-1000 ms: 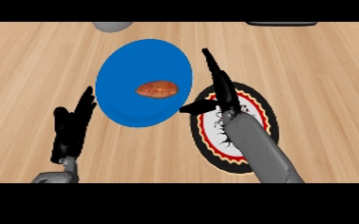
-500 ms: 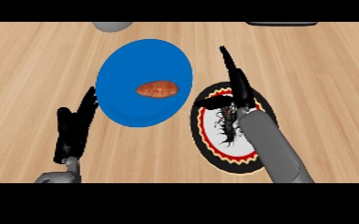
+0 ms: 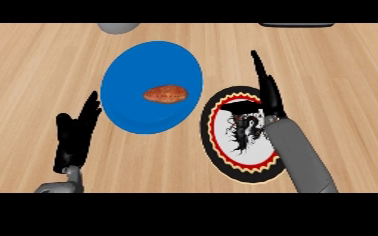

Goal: Pick the sweet potato from the plate and place it in the plate

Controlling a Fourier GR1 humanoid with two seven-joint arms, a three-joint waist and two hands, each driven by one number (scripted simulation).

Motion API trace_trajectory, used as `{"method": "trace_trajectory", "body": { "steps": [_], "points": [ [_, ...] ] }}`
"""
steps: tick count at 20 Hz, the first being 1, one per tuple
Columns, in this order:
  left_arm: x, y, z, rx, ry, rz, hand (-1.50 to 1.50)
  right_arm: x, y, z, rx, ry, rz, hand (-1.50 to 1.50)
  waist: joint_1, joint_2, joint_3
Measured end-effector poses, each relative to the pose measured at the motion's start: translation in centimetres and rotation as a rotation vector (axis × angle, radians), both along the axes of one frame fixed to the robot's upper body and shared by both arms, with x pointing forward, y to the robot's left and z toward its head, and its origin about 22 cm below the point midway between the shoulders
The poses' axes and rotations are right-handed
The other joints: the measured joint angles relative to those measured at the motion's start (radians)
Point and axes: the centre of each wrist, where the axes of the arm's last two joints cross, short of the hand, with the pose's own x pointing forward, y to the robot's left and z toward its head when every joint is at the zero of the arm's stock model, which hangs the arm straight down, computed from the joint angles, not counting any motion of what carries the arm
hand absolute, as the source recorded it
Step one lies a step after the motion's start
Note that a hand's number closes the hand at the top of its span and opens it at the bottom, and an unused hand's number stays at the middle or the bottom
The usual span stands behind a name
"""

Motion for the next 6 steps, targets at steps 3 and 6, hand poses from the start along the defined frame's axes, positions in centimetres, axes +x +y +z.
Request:
{"method": "trace_trajectory", "body": {
  "steps": [3,6],
  "points": [
    [-0.3,-0.4,0.0,0.000,0.007,-0.004,0.00,0.0,-0.8,0.4,-0.010,0.007,-0.024,-1.50,-0.001,-0.001,0.000],
    [0.4,-0.4,-0.6,-0.005,0.004,-0.009,0.00,0.2,-2.2,0.1,-0.025,0.007,-0.036,-1.50,-0.001,0.000,0.000]
  ]
}}
